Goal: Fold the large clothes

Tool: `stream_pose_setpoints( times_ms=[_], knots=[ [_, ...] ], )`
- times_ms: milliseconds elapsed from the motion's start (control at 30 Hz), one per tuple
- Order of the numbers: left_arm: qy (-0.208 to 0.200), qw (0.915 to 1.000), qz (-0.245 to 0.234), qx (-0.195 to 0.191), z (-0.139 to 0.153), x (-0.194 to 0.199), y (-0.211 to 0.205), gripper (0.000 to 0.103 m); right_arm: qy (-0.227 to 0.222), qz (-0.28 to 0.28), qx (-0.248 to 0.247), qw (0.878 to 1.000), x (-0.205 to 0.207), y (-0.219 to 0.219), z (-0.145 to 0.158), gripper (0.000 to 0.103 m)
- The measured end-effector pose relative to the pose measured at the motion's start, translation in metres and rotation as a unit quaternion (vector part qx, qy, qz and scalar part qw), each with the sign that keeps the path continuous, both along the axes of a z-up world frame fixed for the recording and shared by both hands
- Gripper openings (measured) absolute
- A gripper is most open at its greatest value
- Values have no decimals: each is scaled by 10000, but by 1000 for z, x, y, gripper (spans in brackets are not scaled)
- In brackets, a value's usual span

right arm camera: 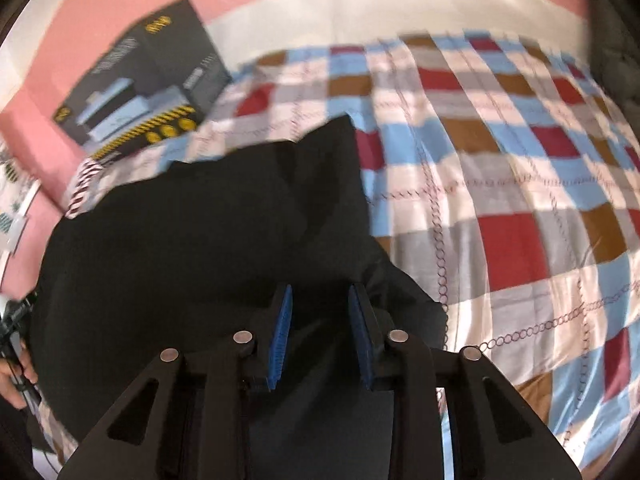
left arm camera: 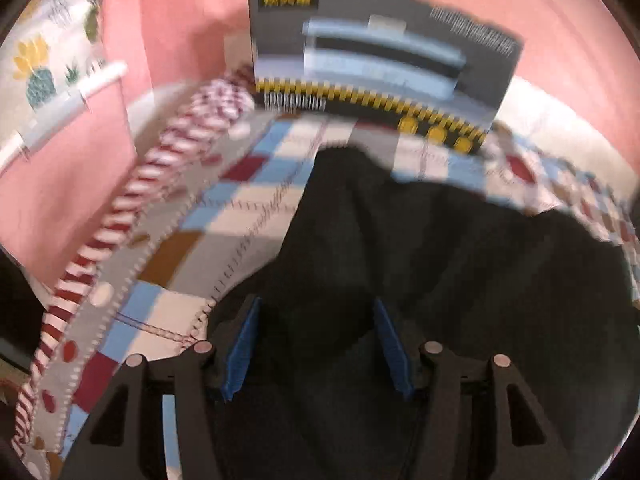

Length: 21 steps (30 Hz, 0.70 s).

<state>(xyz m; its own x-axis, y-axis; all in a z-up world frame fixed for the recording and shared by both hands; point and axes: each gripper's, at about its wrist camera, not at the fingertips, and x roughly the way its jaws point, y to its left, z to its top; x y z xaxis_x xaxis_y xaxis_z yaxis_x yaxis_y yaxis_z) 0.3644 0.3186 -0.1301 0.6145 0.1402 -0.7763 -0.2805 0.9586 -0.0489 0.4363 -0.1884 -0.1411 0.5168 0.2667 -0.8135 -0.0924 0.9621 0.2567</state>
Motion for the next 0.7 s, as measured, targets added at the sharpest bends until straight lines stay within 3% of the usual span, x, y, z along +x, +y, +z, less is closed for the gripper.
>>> stream_pose_setpoints(
  times_ms=[67,233,333,400,433,700],
  knots=[
    [-52,9998,94,-183,-3,-2,6,63,-20,-81,139,9999,-3,-7,0,28],
    [-194,9995,158,-186,19,-35,-8,60,-336,18,13,9994,-45,-9,30,30],
    [-405,9990,126,-159,43,-73,-28,60,-530,158,-33,9985,-89,-8,49,30],
    [-469,9984,126,-294,56,-102,-42,61,-630,275,-81,9976,-119,-4,59,46],
    [-446,9984,134,-327,61,-114,-48,61,-651,348,-143,9972,-135,-2,63,49],
    [-360,9982,-181,-434,86,-224,-116,61,-988,623,-525,9918,-251,14,94,49]
  ],
)
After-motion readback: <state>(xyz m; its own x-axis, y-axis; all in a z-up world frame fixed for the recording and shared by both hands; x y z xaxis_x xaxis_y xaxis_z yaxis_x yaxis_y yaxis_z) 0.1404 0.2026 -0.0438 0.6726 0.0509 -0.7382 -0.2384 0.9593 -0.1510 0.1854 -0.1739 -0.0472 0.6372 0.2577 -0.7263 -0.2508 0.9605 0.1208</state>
